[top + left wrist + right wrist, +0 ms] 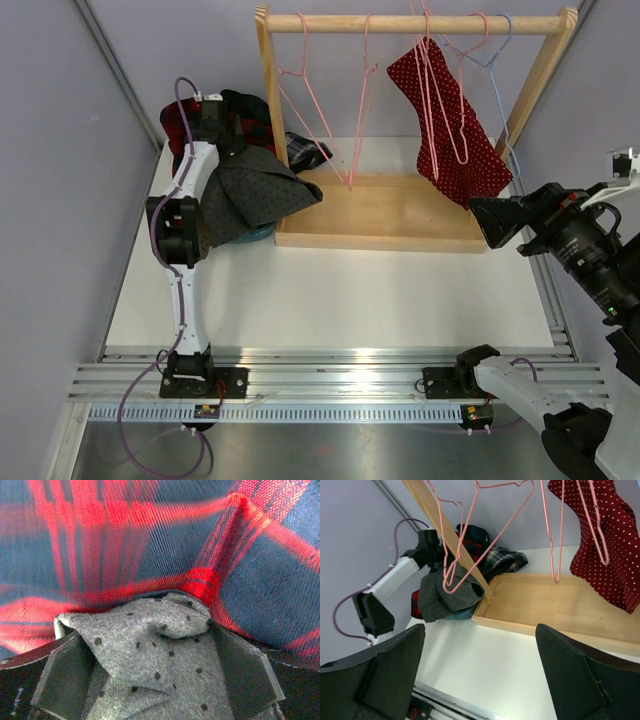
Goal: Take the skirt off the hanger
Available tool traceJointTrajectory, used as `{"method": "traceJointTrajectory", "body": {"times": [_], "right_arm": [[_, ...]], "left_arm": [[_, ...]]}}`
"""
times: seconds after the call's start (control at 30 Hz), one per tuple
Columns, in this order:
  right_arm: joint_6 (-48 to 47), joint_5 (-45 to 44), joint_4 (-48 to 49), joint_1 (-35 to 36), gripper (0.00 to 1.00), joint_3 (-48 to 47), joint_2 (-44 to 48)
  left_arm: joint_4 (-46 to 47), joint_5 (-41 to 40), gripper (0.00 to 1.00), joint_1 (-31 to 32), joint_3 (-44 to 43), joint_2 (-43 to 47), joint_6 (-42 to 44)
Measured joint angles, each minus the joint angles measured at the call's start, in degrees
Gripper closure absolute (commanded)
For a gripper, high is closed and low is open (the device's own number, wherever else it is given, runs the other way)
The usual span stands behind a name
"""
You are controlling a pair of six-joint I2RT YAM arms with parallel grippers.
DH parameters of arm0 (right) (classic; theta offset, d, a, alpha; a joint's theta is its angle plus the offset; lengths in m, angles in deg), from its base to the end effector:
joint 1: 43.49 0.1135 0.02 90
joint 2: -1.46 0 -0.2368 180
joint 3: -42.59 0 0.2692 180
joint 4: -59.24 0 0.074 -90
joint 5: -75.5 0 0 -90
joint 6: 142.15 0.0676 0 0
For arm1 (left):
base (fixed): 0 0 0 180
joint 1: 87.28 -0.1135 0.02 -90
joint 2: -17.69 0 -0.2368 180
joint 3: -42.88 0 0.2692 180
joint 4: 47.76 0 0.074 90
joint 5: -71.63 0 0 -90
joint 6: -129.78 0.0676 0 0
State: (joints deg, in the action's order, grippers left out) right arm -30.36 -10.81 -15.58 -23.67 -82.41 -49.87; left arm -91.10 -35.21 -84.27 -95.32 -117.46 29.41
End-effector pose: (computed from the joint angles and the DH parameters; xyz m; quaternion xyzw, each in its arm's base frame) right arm 0.0824 0.0343 0.5539 -0.0103 0.7141 0.2700 0.6458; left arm 0.5628 -0.0100 0.2051 -0.1190 0.8918 0.0835 0.4284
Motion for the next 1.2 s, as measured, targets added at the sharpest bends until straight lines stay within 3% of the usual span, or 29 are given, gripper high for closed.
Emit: {"method": "traceJointTrajectory", "body": {"times": [0.3, 0.63, 0.8, 0.87, 1.2], "right_arm": [[-3.34, -6.03, -0.94, 0.0, 0.01, 0.79, -4.52], [-7.78, -19.3, 0.28, 0.0, 0.01, -6.27, -13.16], [-8.26, -23.19, 0.87, 0.0, 0.0, -12.11, -18.93], [-8.87, -24.55, 0.87, 0.0, 0.06, -14.49, -21.51], [-11.54, -27.96, 1.33, -5.75, 0.18, -20.96, -32.54]], "left_arm": [[-3.61, -0.42, 0.01, -0.83, 4.63, 13.99, -2.67], [1.11, -2.05, 0.01, 0.09, 29.53, 54.49, -3.41], [2.99, -1.25, 0.01, 1.53, 47.36, 72.37, -4.48], [2.58, -0.44, 0.01, 1.95, 54.16, 78.09, -4.94], [-5.33, 2.16, 0.01, 5.01, 70.75, 88.78, -6.19]]}}
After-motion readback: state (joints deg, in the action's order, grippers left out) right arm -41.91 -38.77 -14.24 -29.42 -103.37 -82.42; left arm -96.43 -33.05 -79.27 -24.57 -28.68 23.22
